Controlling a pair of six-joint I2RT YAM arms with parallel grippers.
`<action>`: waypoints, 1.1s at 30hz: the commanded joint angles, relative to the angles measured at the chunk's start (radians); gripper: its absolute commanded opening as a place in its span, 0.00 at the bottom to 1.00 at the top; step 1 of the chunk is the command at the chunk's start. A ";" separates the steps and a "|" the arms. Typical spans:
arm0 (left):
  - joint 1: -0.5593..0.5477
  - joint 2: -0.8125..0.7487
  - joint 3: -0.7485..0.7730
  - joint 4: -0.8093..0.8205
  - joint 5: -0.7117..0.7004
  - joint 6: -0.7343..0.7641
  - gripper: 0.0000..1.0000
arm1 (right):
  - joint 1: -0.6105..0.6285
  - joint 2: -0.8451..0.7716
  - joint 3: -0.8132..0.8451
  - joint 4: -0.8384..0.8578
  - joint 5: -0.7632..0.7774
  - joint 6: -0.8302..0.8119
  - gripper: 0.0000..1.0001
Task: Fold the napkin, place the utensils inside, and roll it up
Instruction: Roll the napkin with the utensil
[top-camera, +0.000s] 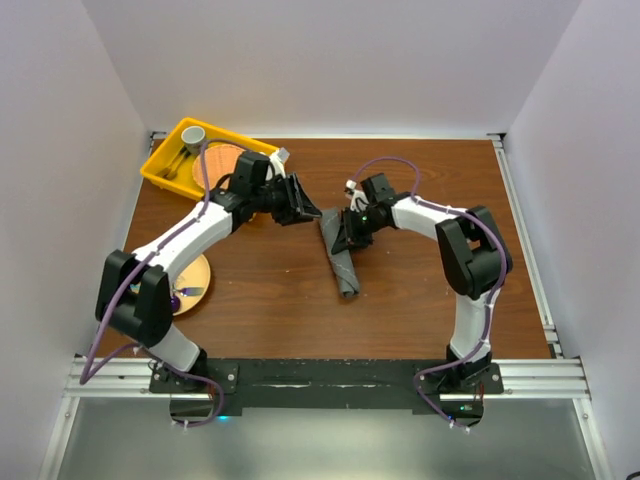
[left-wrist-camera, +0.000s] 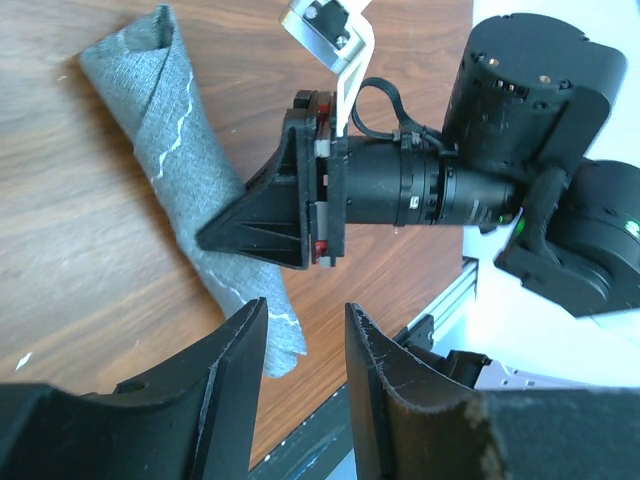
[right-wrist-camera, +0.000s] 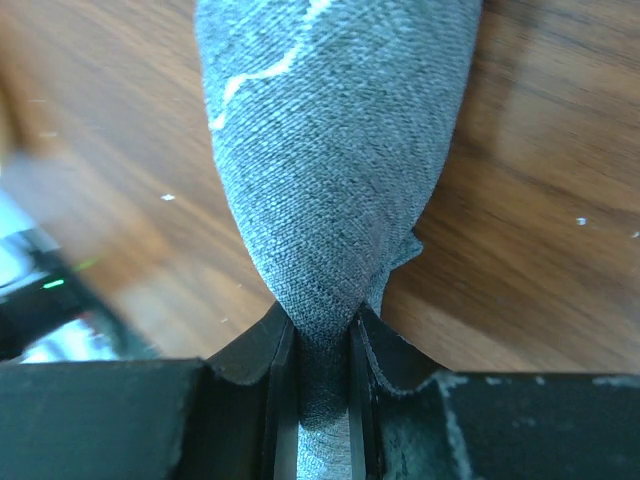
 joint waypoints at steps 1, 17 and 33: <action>0.005 0.085 0.029 0.182 0.131 -0.042 0.41 | -0.068 -0.004 -0.055 0.168 -0.268 0.044 0.12; -0.038 0.459 0.207 0.403 0.174 -0.125 0.40 | -0.234 0.070 -0.063 0.045 -0.383 -0.160 0.25; -0.055 0.658 0.326 0.371 0.148 -0.082 0.38 | -0.249 0.024 0.066 -0.228 -0.193 -0.297 0.55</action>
